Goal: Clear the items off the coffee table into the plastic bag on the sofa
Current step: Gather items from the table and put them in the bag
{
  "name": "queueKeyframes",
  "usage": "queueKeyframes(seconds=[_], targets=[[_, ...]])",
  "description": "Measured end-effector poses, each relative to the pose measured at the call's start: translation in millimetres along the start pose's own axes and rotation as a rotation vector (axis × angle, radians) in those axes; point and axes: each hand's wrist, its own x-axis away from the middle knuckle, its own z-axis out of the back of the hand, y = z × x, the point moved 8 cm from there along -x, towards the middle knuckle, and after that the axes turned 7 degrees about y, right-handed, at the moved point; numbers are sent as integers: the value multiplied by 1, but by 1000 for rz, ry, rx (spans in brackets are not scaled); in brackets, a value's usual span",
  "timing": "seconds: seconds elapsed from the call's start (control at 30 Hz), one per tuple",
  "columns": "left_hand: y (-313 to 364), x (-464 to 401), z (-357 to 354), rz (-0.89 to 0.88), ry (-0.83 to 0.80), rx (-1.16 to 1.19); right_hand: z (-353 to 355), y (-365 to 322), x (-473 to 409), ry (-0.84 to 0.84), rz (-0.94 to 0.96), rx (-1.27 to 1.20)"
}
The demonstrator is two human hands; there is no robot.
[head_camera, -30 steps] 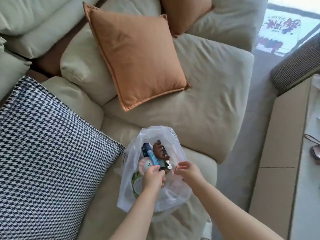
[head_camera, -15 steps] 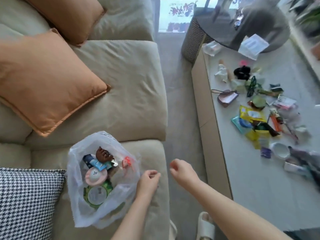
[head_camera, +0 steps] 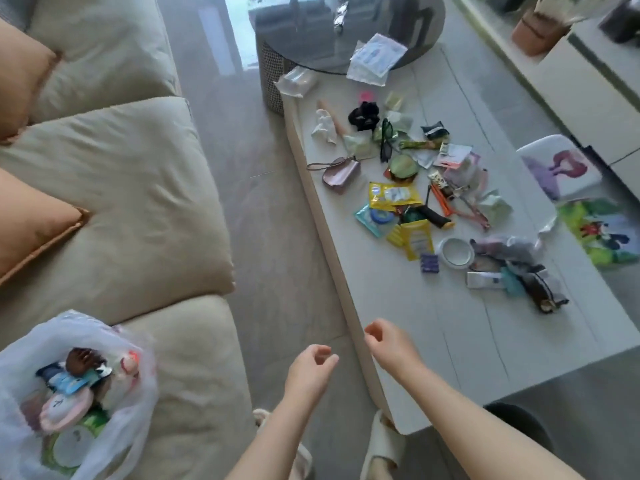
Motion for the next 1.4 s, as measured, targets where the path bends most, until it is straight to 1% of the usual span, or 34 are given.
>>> queueKeyframes(seconds=[0.27,0.37,0.47,0.63,0.8,0.93,1.07,1.13,1.23,1.4], targets=[[102,14,-150,-101,-113,-81,109,119,-35,123,-115,-98],[127,11,-189,-133,-154,-129,134,155,-46,157,-158,-140],[140,4,-213,-143,-181,-173,150,186,-52,182,-205,-170],[154,-21,-234,-136,-202,-267,162,217,-65,207,-268,-240],[170,-69,-249,-175,-217,-408,152,231,-94,207,-336,-293],[189,-117,-262,-250,-166,-553,133,243,-128,225,-384,-314],[203,-161,-277,-240,-97,-551,118,254,-160,237,-406,-365],[209,-177,-285,-269,-55,-558,116,261,-178,253,-390,-340],[218,-197,-298,-364,-5,-614,121,274,-206,280,-336,-240],[220,-217,-311,-457,63,-658,138,274,-242,332,-98,126]])
